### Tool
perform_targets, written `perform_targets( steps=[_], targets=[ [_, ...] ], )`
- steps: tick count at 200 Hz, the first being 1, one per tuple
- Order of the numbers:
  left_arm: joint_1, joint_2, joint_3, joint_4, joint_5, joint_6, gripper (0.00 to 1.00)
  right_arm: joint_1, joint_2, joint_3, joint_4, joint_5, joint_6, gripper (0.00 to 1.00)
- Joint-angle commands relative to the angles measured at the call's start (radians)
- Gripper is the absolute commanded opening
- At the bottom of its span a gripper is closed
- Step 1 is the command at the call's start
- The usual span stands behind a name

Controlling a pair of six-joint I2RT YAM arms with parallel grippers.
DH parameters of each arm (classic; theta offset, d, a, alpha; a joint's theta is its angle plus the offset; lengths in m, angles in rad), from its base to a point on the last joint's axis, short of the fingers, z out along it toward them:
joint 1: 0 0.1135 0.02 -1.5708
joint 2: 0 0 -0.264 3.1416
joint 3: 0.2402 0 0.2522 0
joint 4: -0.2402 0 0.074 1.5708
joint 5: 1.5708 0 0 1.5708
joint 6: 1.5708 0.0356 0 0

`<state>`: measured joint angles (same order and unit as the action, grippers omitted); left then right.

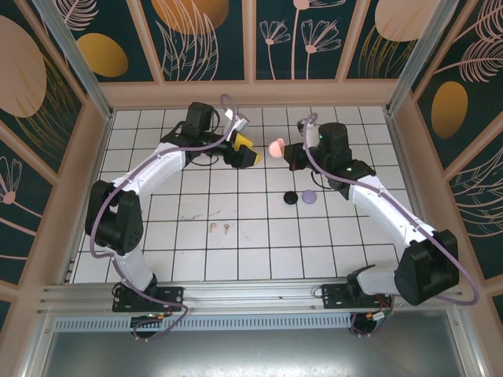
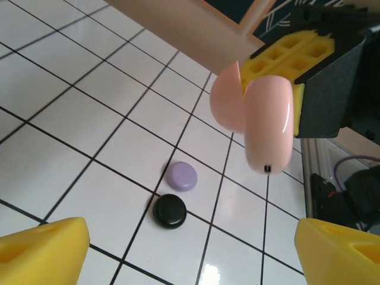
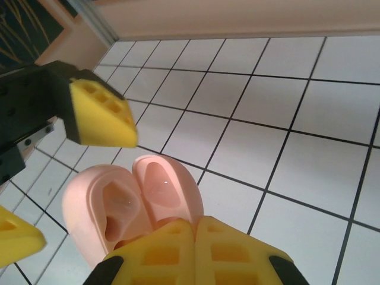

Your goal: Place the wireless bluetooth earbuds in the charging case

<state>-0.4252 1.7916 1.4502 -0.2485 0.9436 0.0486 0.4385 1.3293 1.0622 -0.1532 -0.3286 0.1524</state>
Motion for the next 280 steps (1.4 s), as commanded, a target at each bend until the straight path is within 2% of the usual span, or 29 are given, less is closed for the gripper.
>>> perform_targets(
  steps=[1,46,117,166,230,280],
  targets=[
    [0.005,0.033,0.070,-0.154,0.085,0.109,0.86,0.045,0.051,0.079,-0.104,0.040,-0.130,0.00],
    [0.005,0.069,0.118,-0.270,0.100,0.190,0.81,0.055,0.146,0.173,-0.189,0.052,-0.212,0.00],
    [0.005,0.114,0.147,-0.312,0.092,0.224,0.78,0.103,0.203,0.235,-0.245,0.040,-0.256,0.00],
    [0.005,0.132,0.171,-0.350,0.111,0.256,0.69,0.103,0.222,0.254,-0.263,0.037,-0.266,0.00],
    [0.005,0.157,0.199,-0.378,0.142,0.278,0.65,0.127,0.242,0.283,-0.277,0.026,-0.271,0.00],
    [0.005,0.161,0.197,-0.382,0.155,0.289,0.48,0.129,0.253,0.289,-0.271,0.031,-0.266,0.00]
  ],
)
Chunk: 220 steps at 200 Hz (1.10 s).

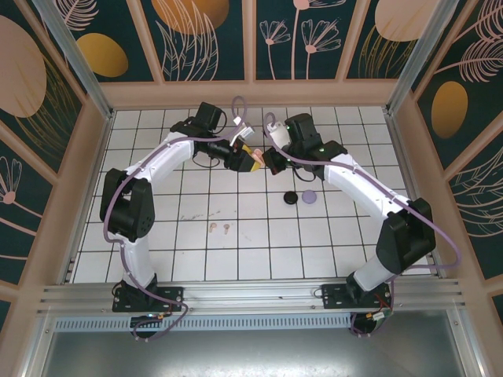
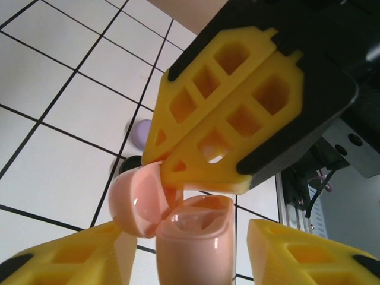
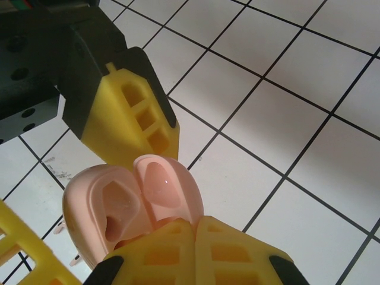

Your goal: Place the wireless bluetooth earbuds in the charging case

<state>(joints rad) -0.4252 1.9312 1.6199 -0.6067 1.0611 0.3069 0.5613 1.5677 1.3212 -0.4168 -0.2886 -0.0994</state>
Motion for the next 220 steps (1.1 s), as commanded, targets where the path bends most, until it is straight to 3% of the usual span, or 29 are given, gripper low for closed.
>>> perform_targets(
  steps=[1,53,75,88,112,139,187,220],
  targets=[
    [0.005,0.022,0.027,-0.024,0.037,0.031,0.48,0.006,0.015,0.031,-0.008,-0.009,-0.014,0.00],
    [0.005,0.028,0.026,-0.019,0.054,0.036,0.23,0.008,0.015,0.043,-0.005,0.008,-0.002,0.00],
    [0.005,0.027,0.015,0.011,0.059,0.020,0.15,0.006,0.000,0.055,0.004,0.036,0.024,0.30],
    [0.009,0.013,-0.012,0.074,0.057,-0.020,0.12,0.001,-0.022,0.054,0.012,0.040,0.044,0.42],
    [0.040,-0.044,-0.123,0.316,0.066,-0.176,0.06,-0.009,-0.084,0.038,0.019,0.024,0.087,0.52],
    [0.089,-0.122,-0.260,0.614,0.045,-0.367,0.00,-0.009,-0.182,-0.022,0.037,0.010,0.148,0.56],
    [0.133,-0.291,-0.457,0.925,-0.159,-0.515,0.00,0.011,-0.296,-0.185,0.105,0.022,0.337,0.56],
    [0.137,-0.436,-0.605,1.120,-0.433,-0.573,0.00,0.096,-0.261,-0.243,0.139,0.115,0.509,0.56]
  ],
)
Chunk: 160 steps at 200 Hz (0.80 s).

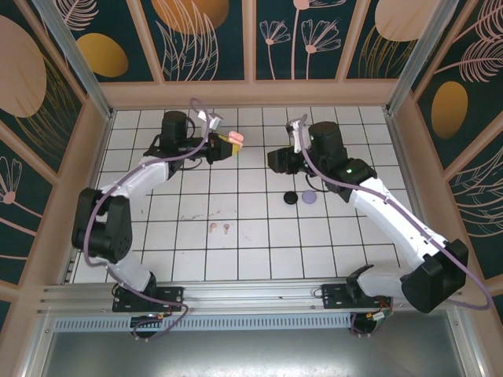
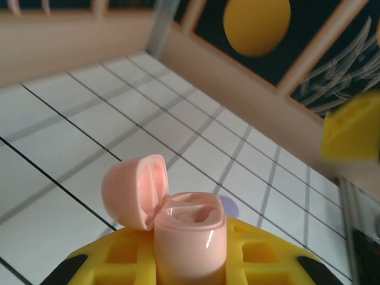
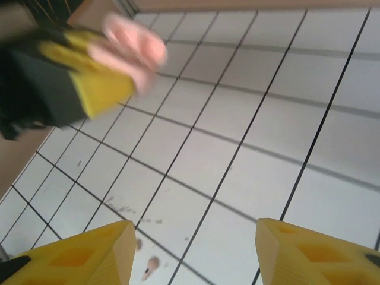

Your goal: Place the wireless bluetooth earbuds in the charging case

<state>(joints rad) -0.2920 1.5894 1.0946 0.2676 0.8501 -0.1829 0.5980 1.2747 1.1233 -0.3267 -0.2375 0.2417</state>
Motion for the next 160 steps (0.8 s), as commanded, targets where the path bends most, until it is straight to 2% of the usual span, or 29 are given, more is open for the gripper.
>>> perform_targets(
  steps=[1,45,87,123,160],
  targets=[
    [0.004,-0.099,-0.085,0.251,-0.232,-0.086,0.00,0.064,0.035,-0.047,0.051,0.066,0.172,0.56],
    [0.004,-0.249,-0.245,0.418,-0.538,-0.146,0.00,0.216,0.215,0.032,0.017,0.200,0.385,0.55],
    [0.004,-0.311,-0.308,0.481,-0.719,-0.186,0.00,0.344,0.456,0.254,-0.147,0.294,0.570,0.53],
    [0.020,-0.277,-0.301,0.501,-0.763,-0.196,0.00,0.435,0.653,0.450,-0.275,0.329,0.698,0.50],
    [0.099,-0.234,-0.294,0.544,-0.747,-0.262,0.00,0.497,0.797,0.603,-0.382,0.343,0.810,0.45]
  ],
)
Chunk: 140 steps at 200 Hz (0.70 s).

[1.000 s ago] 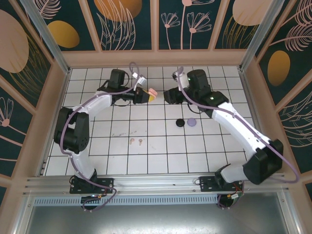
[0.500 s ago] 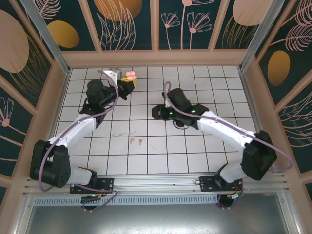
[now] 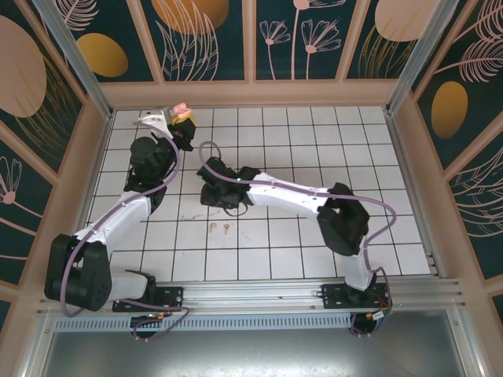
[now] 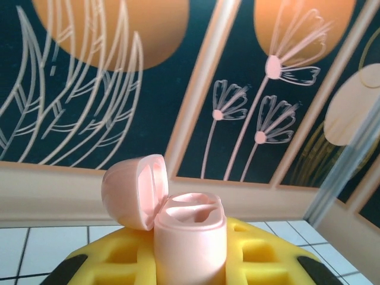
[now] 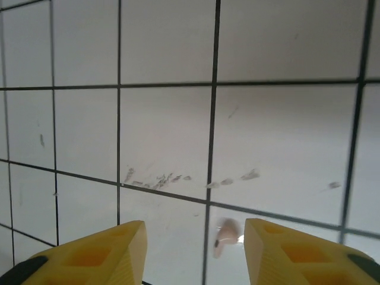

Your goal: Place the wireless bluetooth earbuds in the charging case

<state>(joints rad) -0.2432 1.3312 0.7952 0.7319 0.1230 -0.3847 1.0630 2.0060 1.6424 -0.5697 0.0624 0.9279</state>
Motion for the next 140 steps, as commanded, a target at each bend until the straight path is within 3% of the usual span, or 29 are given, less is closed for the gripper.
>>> perform_targets(
  steps=[1,40,140],
  targets=[
    [0.053,0.024,0.005,0.081,-0.019,-0.063,0.00,0.034,0.068,0.086,-0.141,0.044,0.127,0.45],
    [0.118,0.037,-0.004,0.119,-0.003,-0.120,0.00,0.052,0.139,0.143,-0.208,0.041,0.223,0.41],
    [0.127,0.067,-0.033,0.199,0.013,-0.167,0.00,0.064,0.255,0.252,-0.321,0.036,0.264,0.40]
  ],
)
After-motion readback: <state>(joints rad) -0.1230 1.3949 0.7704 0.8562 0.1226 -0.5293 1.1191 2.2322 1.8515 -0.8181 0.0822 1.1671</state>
